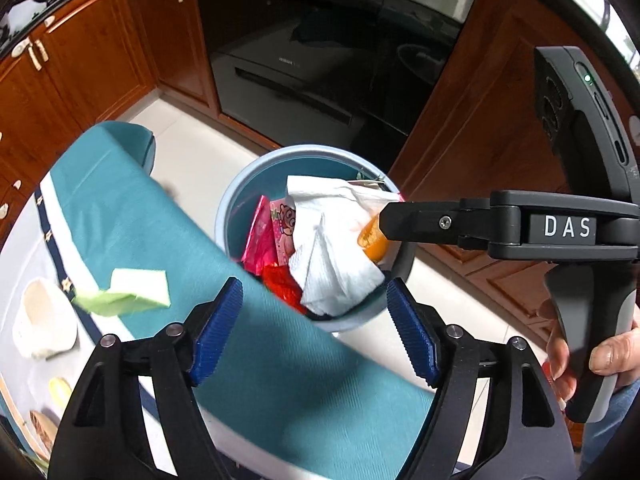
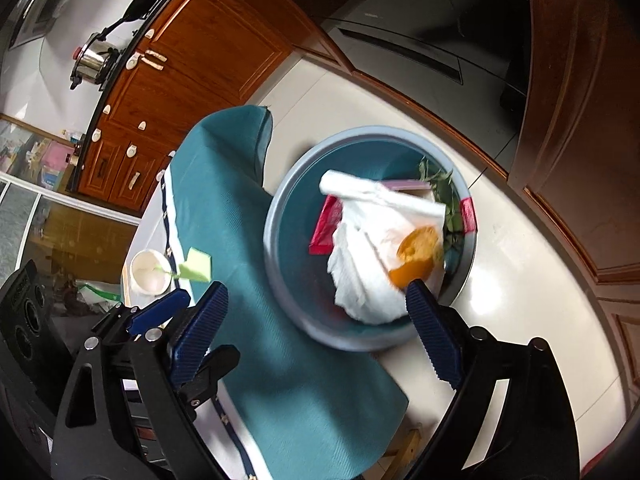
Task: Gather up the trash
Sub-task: 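Grasp the green corn husk with the left tool while the right tool grasps the coconut shell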
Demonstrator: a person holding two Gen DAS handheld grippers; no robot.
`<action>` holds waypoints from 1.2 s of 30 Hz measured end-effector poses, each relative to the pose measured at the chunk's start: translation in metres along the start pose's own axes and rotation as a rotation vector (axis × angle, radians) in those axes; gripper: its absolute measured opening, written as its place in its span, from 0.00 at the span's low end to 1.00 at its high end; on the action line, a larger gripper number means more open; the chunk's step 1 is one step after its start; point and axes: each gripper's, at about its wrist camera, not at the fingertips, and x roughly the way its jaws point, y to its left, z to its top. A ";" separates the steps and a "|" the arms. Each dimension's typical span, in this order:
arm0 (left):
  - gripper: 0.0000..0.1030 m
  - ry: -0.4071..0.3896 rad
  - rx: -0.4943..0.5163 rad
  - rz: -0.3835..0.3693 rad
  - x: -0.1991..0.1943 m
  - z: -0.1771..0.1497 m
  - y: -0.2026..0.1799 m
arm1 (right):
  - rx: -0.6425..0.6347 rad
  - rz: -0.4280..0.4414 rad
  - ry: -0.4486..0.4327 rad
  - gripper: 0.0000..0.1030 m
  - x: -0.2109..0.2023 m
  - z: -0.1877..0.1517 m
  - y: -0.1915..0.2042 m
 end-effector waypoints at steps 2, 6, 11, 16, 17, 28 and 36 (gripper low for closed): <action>0.74 -0.011 0.000 -0.005 -0.012 -0.007 0.000 | -0.015 -0.002 -0.003 0.84 -0.007 -0.009 0.009; 0.79 -0.050 -0.005 -0.007 -0.034 -0.022 0.004 | -0.046 -0.014 -0.012 0.86 -0.018 -0.024 0.028; 0.89 -0.084 -0.025 0.005 -0.059 -0.043 0.020 | -0.089 -0.010 0.002 0.86 -0.019 -0.046 0.058; 0.93 -0.112 -0.056 0.042 -0.083 -0.073 0.050 | -0.146 -0.009 0.044 0.86 -0.005 -0.064 0.096; 0.94 -0.115 -0.066 0.047 -0.087 -0.078 0.057 | -0.157 -0.008 0.056 0.86 0.000 -0.067 0.103; 0.96 -0.158 -0.256 0.138 -0.139 -0.158 0.153 | -0.266 0.009 0.167 0.86 0.053 -0.105 0.187; 0.96 -0.139 -0.425 0.227 -0.154 -0.230 0.227 | -0.310 0.006 0.262 0.86 0.098 -0.134 0.228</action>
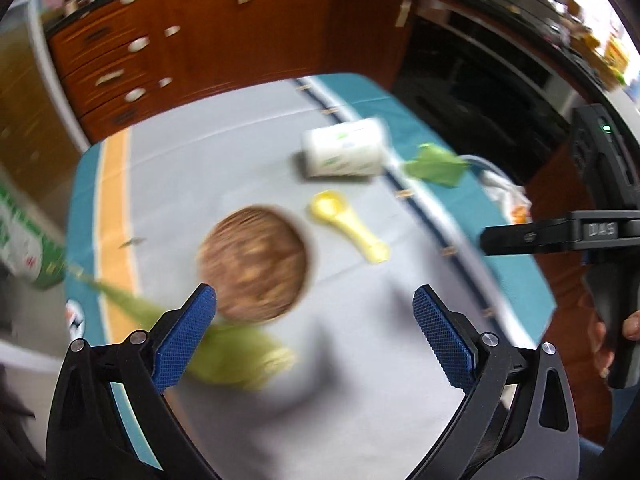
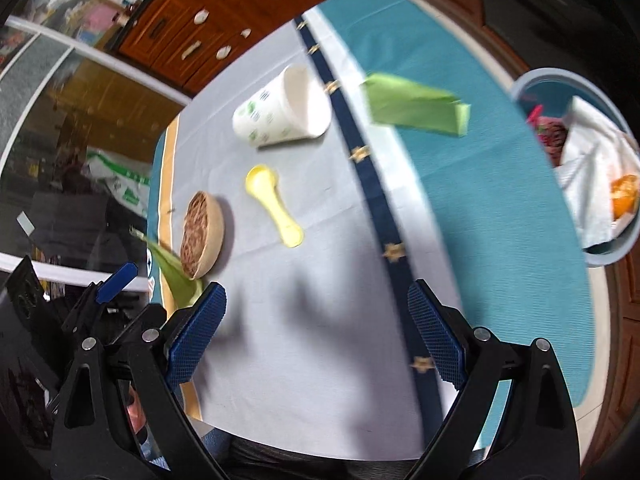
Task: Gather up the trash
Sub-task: 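Grasp the green corn husk with the left tool while the right tool grasps the coconut shell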
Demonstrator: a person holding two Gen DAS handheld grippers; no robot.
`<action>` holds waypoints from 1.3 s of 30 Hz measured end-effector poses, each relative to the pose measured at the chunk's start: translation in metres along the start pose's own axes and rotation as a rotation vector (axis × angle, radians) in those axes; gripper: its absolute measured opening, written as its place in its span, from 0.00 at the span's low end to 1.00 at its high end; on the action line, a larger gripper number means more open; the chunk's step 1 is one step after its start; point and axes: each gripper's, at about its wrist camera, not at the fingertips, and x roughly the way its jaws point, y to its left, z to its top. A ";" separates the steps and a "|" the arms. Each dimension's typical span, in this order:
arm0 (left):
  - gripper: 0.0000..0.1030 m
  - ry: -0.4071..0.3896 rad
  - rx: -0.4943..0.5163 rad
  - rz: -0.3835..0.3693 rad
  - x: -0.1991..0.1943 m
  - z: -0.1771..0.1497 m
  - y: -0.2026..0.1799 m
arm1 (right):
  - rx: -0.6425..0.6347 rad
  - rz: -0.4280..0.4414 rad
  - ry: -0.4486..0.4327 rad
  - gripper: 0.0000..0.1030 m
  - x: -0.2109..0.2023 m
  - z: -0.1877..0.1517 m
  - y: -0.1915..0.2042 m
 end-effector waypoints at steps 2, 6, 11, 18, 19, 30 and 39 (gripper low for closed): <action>0.96 0.010 -0.037 0.020 0.002 -0.009 0.021 | -0.017 0.004 0.020 0.86 0.011 0.000 0.011; 0.96 0.034 -0.138 0.051 0.009 -0.028 0.066 | -0.055 0.012 0.057 0.86 0.034 0.005 0.039; 0.96 0.055 -0.219 0.055 0.015 -0.040 0.095 | -0.113 0.022 0.100 0.86 0.061 0.010 0.072; 0.96 0.099 -0.236 0.050 0.032 -0.052 0.108 | -0.144 0.026 0.130 0.86 0.097 0.018 0.095; 0.96 0.105 -0.235 0.046 0.033 -0.052 0.108 | -0.155 0.023 0.127 0.86 0.101 0.019 0.097; 0.96 0.147 -0.172 0.020 0.061 -0.048 0.088 | -0.220 -0.004 0.110 0.57 0.121 0.030 0.108; 0.96 0.126 -0.117 0.042 0.070 -0.043 0.068 | -0.227 -0.003 0.099 0.09 0.131 0.027 0.104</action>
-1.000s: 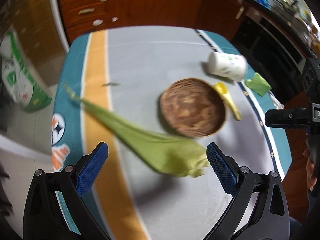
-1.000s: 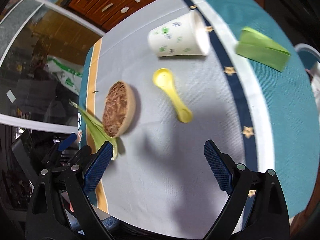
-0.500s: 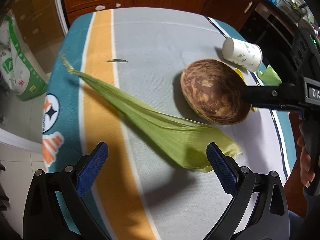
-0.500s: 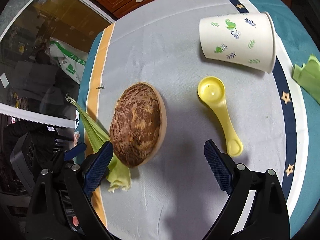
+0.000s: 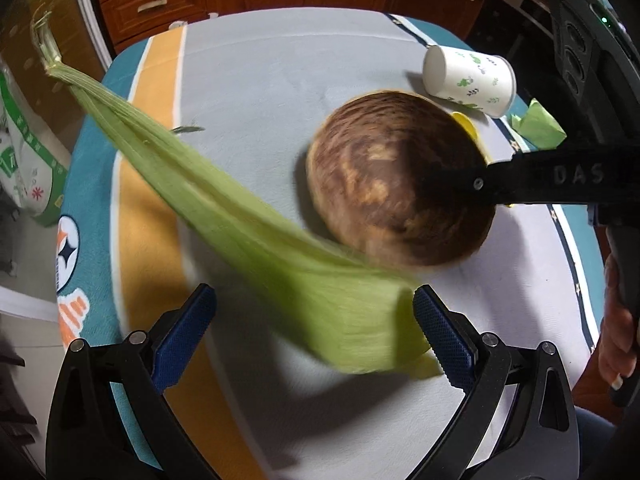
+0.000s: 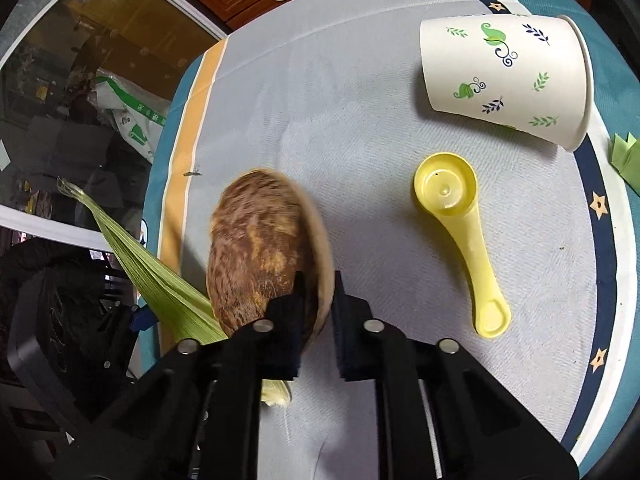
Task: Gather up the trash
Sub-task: 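Grasp the green corn husk with the left tool while the right tool grasps the coconut shell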
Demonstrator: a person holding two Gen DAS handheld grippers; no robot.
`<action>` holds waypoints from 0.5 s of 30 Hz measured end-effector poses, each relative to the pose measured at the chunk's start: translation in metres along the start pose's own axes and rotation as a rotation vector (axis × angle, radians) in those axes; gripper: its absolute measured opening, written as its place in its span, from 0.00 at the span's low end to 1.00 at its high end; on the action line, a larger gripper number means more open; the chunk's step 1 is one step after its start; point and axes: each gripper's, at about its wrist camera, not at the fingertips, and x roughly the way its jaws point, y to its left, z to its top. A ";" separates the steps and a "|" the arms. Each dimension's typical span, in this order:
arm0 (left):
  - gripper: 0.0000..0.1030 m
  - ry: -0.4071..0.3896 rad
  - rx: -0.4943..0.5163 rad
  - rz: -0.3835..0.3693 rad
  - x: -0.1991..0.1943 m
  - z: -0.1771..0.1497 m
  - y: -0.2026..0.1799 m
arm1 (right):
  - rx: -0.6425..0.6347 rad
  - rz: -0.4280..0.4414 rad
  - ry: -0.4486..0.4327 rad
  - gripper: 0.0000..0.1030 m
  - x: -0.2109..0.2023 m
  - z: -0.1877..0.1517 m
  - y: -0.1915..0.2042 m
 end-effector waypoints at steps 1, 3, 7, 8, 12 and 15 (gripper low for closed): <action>0.96 -0.006 0.002 -0.007 0.000 -0.001 -0.002 | 0.000 0.006 -0.006 0.09 -0.002 -0.002 -0.001; 0.94 -0.022 0.001 -0.030 -0.001 -0.002 -0.005 | 0.004 0.004 -0.023 0.09 -0.009 -0.004 -0.005; 0.60 -0.048 0.020 -0.067 -0.007 -0.004 -0.015 | 0.040 0.004 -0.054 0.09 -0.025 -0.007 -0.019; 0.50 -0.050 0.022 -0.065 -0.007 -0.003 -0.016 | 0.048 0.005 -0.059 0.09 -0.028 -0.008 -0.022; 0.12 -0.041 0.010 -0.073 -0.008 -0.005 -0.017 | 0.073 0.014 -0.079 0.09 -0.039 -0.016 -0.029; 0.07 -0.052 -0.001 -0.056 -0.017 -0.011 -0.016 | 0.085 0.020 -0.098 0.09 -0.051 -0.023 -0.036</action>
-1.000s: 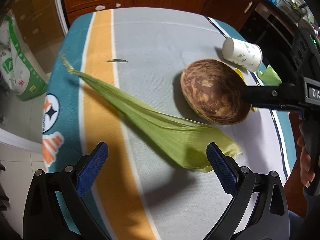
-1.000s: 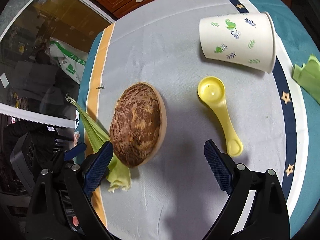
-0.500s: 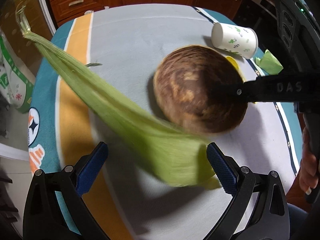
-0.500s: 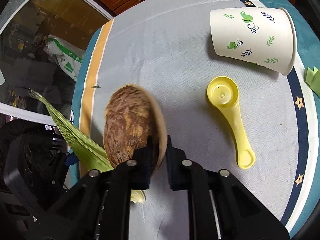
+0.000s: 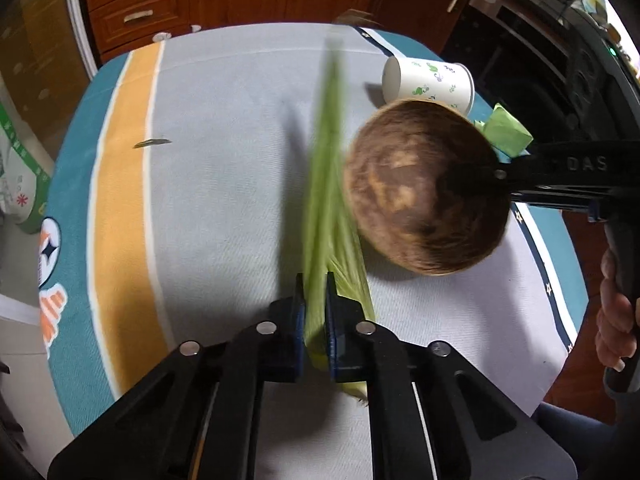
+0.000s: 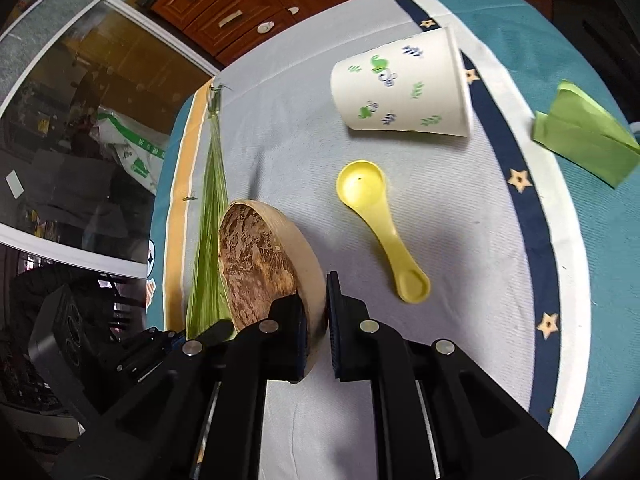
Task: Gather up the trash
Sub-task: 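Grasp the green corn husk with the left tool while the right tool grasps the coconut shell, then carry the corn husk and coconut shell over the teal bin with both tools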
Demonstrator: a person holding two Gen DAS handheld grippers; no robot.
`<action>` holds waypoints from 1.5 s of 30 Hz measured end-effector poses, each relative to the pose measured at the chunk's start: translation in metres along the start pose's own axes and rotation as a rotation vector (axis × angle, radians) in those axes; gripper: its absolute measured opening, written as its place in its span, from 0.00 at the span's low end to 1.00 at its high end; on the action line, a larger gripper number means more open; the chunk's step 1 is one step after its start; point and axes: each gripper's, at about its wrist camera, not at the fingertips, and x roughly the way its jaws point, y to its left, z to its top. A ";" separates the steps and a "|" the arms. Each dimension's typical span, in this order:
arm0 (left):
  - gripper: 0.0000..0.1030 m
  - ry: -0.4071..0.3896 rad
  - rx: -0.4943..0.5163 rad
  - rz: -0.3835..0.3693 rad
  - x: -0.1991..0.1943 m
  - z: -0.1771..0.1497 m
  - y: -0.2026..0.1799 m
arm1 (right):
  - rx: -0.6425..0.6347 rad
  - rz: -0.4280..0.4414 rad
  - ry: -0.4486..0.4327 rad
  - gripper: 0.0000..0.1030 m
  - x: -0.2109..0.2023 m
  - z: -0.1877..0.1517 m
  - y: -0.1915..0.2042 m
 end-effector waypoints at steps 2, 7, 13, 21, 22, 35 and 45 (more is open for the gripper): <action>0.07 -0.011 -0.005 0.012 -0.007 -0.002 0.000 | 0.008 0.001 -0.013 0.09 -0.010 -0.005 -0.006; 0.07 -0.037 0.005 0.027 -0.026 -0.001 -0.005 | 0.045 0.009 -0.045 0.09 -0.033 -0.016 -0.024; 0.07 -0.047 0.027 0.033 -0.038 0.000 -0.025 | 0.076 0.021 -0.084 0.09 -0.057 -0.028 -0.041; 0.07 -0.068 0.084 0.045 -0.051 -0.003 -0.053 | 0.092 0.037 -0.125 0.09 -0.084 -0.045 -0.059; 0.07 -0.070 0.090 0.046 -0.052 -0.003 -0.056 | 0.093 0.038 -0.128 0.09 -0.087 -0.046 -0.061; 0.07 -0.077 0.124 0.035 -0.064 -0.007 -0.084 | 0.114 0.069 -0.170 0.09 -0.110 -0.064 -0.080; 0.07 -0.064 0.163 0.018 -0.056 -0.017 -0.105 | 0.143 0.081 -0.182 0.09 -0.116 -0.083 -0.100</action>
